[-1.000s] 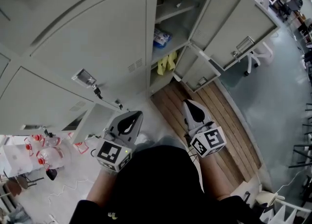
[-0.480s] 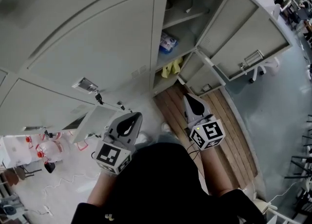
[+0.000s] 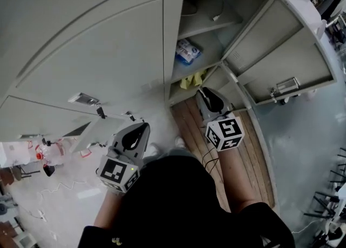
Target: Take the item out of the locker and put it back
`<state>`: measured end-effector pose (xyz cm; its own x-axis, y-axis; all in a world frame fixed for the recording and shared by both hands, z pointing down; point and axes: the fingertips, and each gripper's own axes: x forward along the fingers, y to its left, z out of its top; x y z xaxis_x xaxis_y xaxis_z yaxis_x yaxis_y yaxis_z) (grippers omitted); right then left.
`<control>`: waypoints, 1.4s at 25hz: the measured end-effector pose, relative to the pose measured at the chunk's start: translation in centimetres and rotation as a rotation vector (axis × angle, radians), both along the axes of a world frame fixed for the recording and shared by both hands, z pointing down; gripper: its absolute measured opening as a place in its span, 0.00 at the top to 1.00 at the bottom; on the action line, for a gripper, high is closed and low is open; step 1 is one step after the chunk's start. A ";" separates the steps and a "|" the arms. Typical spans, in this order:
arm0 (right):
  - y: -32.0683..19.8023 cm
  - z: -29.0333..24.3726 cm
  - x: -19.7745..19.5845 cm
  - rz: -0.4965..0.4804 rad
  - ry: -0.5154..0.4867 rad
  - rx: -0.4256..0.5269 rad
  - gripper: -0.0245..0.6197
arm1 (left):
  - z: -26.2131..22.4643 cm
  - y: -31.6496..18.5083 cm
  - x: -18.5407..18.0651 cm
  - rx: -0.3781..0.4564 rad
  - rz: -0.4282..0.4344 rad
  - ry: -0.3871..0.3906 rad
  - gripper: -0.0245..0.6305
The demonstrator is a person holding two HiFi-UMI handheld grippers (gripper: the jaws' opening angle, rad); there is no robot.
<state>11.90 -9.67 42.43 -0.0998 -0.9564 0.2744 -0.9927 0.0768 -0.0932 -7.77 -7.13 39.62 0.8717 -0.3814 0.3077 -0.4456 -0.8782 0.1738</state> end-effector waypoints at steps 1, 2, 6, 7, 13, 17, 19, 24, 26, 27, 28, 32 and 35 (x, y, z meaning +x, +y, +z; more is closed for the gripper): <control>-0.6 0.2 0.4 -0.009 0.000 -0.003 0.82 | 0.1 0.0 0.3 0.000 -0.008 -0.006 0.95; -1.1 0.3 0.7 -0.018 0.001 -0.005 0.82 | 0.2 0.0 0.5 0.001 -0.016 -0.012 0.95; -2.8 0.9 1.9 -0.044 0.014 -0.018 0.77 | 0.7 0.0 1.3 -0.004 -0.055 -0.032 0.95; -3.2 1.1 2.2 -0.050 0.017 -0.022 0.75 | 0.8 0.0 1.3 -0.005 -0.067 -0.037 0.95; -5.9 2.4 3.4 -0.079 0.048 -0.040 0.62 | 1.0 -0.2 1.5 0.000 -0.142 -0.060 0.95; -7.8 3.0 3.9 -0.100 0.065 -0.055 0.52 | 1.1 -0.2 1.3 -0.002 -0.194 -0.064 0.95; -8.6 3.5 4.2 -0.108 0.079 -0.066 0.50 | 1.2 -0.1 1.2 -0.005 -0.219 -0.063 0.95; -10.6 5.1 5.0 -0.115 0.113 -0.108 0.36 | 1.5 0.1 1.1 -0.011 -0.278 -0.063 0.95; -11.2 5.7 5.1 -0.124 0.119 -0.126 0.33 | 1.7 0.3 1.0 -0.014 -0.293 -0.066 0.95; -11.5 6.0 5.2 -0.128 0.123 -0.133 0.30 | 1.9 0.4 1.0 -0.017 -0.300 -0.066 0.95; -11.8 6.2 5.3 -0.132 0.126 -0.139 0.28 | 2.1 0.5 1.0 -0.023 -0.307 -0.066 0.95; -12.9 7.3 5.4 -0.156 0.135 -0.165 0.21 | 2.3 0.5 0.8 -0.027 -0.345 -0.064 0.95; -13.8 7.8 5.6 -0.159 0.145 -0.175 0.17 | 2.3 0.6 0.6 -0.028 -0.370 -0.059 0.95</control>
